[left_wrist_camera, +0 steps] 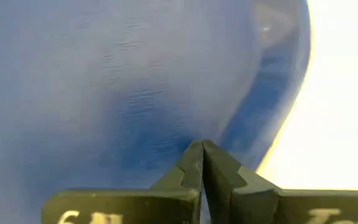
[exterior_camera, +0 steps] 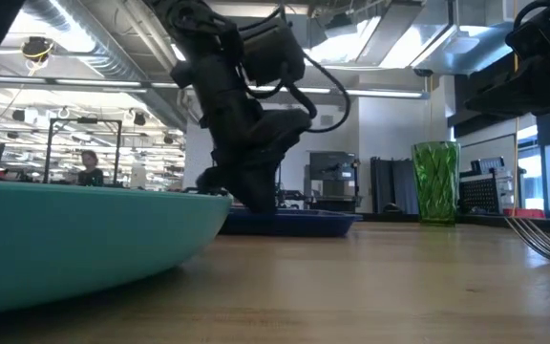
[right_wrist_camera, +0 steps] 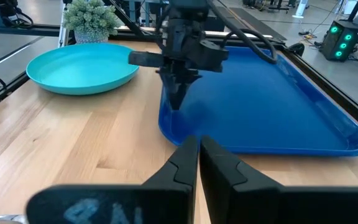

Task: Pick and place plate/cup/fork/spoon on tray
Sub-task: Adjust the blue serving tray, then put the red cup on the top right of the blue serving tray

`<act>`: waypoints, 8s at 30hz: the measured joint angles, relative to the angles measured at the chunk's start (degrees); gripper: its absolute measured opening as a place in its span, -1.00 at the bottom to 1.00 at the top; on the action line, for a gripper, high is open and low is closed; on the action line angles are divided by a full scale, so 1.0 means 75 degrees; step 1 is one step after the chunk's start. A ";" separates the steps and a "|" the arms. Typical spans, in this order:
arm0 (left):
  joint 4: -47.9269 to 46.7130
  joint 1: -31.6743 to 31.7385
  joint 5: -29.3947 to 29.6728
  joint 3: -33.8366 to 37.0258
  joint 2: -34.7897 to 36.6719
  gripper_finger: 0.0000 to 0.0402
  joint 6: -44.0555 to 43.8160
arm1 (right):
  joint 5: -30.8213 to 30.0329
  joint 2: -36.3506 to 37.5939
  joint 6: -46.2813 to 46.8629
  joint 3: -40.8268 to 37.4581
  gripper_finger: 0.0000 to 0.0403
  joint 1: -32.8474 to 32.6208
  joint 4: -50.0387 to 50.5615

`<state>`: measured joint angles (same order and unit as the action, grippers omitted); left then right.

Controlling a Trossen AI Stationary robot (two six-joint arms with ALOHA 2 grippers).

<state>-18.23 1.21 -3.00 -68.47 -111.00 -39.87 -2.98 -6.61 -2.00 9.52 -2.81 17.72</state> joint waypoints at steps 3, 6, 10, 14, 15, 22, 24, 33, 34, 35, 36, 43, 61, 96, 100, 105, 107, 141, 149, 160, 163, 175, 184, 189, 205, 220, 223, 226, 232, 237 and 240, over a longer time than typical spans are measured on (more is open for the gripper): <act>0.0172 -0.0133 0.0036 0.0000 0.0000 -1.00 -0.0098 | 0.0000 0.0000 0.0000 0.0000 -0.90 -0.0002 0.0000; 0.0316 -0.0222 0.0064 0.0000 0.0000 -1.00 -0.0267 | 0.0000 0.0000 0.0000 0.0000 -0.90 -0.0002 0.0000; 0.0397 -0.0317 0.0089 0.0000 0.0000 -1.00 -0.0336 | 0.0000 0.0000 0.0000 0.0000 -0.90 -0.0002 0.0000; 0.0568 -0.0382 0.0110 0.0000 -0.0067 -1.00 -0.0441 | 0.0000 0.0000 -0.0001 0.0000 -0.90 0.0000 -0.0002; 0.0653 -0.0405 0.0110 0.0000 -0.0067 -1.00 -0.0453 | 0.0000 0.0000 0.0000 0.0000 -0.90 0.0001 -0.0003; 0.1126 -0.0470 0.0196 0.0000 -0.0067 -1.00 -0.0473 | 0.0003 0.0000 -0.0023 0.0000 -0.90 -0.0002 -0.0015; 0.1128 -0.0468 0.0210 0.0000 -0.0067 -1.00 -0.0476 | 0.0003 0.0000 -0.0021 0.0000 -0.90 -0.0002 -0.0015; 0.1094 -0.0369 0.0831 -0.0003 0.0170 -1.00 -0.0409 | 0.0003 0.0000 -0.0012 0.0000 -0.90 -0.0002 -0.0025; 0.1114 -0.0328 0.0845 -0.0021 0.0258 -1.00 -0.0401 | 0.0003 0.0000 -0.0012 0.0000 -0.90 -0.0002 -0.0037; 0.1057 -0.0285 0.0854 -0.0023 0.0333 -1.00 -0.0337 | 0.0005 -0.0002 -0.0012 0.0000 -0.90 -0.0002 -0.0047; 0.0909 -0.0260 0.0865 -0.0023 0.0411 -1.00 -0.0232 | 0.0003 0.0000 -0.0014 0.0000 -0.90 -0.0002 -0.0075; -0.0150 -0.0252 0.1058 -0.0014 0.1348 -1.00 0.0322 | -0.0155 -0.0573 0.0050 0.0949 -0.90 0.0001 0.0616; -0.2376 -0.0493 0.1543 -0.0015 0.3753 -1.00 0.0617 | -0.0748 -0.6371 0.0896 0.5203 -0.90 0.0004 0.3035; -0.5177 -0.0821 0.2288 -0.0009 0.4331 -1.00 0.0402 | 0.0229 -1.1106 0.3250 0.5939 -0.98 0.0839 -0.0671; -0.5177 -0.0821 0.2287 -0.0009 0.4331 -1.00 0.0399 | 0.0419 -1.1719 0.3318 0.5939 -0.99 0.0927 -0.0675; -0.5177 -0.0820 0.2284 -0.0009 0.4331 -1.00 0.0399 | 0.0561 -1.2288 0.3459 0.5937 -0.99 0.0925 -0.0673; -0.5177 -0.0815 0.2281 -0.0009 0.4331 -1.00 0.0399 | 0.0624 -1.2415 0.3464 0.5936 -0.99 0.0925 -0.0676; -0.5169 -0.0815 0.2287 -0.0009 0.4328 -1.00 0.0402 | 0.0672 -1.2509 0.4223 0.5954 -1.00 0.0211 0.1532; -0.5169 -0.0815 0.2288 -0.0009 0.4328 -1.00 0.0402 | 0.0720 -1.2505 0.4513 0.5957 -1.00 0.0068 0.2231; -0.5169 -0.0815 0.2308 -0.0009 0.4325 -1.00 0.0457 | 0.0932 -1.2508 0.4865 0.5945 -1.00 -0.0137 0.2530; -0.5169 -0.0815 0.2308 -0.0009 0.4327 -1.00 0.0460 | 0.1130 -1.2514 0.4892 0.5942 -1.00 -0.0210 0.2530; -0.5166 -0.0814 0.2390 -0.0009 0.4325 -1.00 0.0463 | 0.0957 -1.2457 0.4708 0.6103 -1.00 -0.0369 0.2793; -0.5160 -0.0846 0.2395 -0.0009 0.4325 -1.00 0.0469 | 0.0008 -1.2391 0.3738 0.7633 -1.00 -0.0366 0.4543; -0.5162 -0.0870 0.2395 -0.0009 0.4325 -1.00 0.0519 | -0.0055 -1.2371 0.3625 0.8299 -1.00 -0.0358 0.4705; -0.5146 -0.0888 0.2477 -0.0009 0.4325 -1.00 0.0603 | -0.1393 -1.2292 0.4022 0.8623 -0.85 0.0150 0.5505; -0.5119 -0.0888 0.2477 -0.0009 0.4325 -1.00 0.0797 | -0.1194 -1.2295 0.2634 0.9083 -0.53 0.0836 0.6402; -0.5118 -0.0888 0.2477 -0.0009 0.4325 -1.00 0.0812 | -0.1179 -1.2295 0.2753 0.9744 -0.53 0.1062 0.7205; -0.5119 -0.0888 0.2477 -0.0009 0.4325 -1.00 0.0815 | -0.1181 -1.2292 0.2836 1.0479 -0.53 0.1406 0.7871; -0.5119 -0.0885 0.2474 -0.0009 0.4325 -1.00 0.0815 | -0.0388 -1.2289 0.2831 1.1512 -0.52 0.2412 0.8946; -0.5116 -0.0882 0.2474 -0.0009 0.4325 -1.00 0.0811 | -0.0435 -1.2289 0.2835 1.1827 -0.52 0.3407 0.9363; -0.5105 -0.0879 0.2474 -0.0009 0.4325 -1.00 0.0761 | -0.0624 -1.2289 0.2845 1.1846 -0.52 0.4010 0.9593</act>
<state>-56.51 -5.39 15.55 -68.53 -78.56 -34.17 -7.66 -98.78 19.34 98.37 27.26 89.66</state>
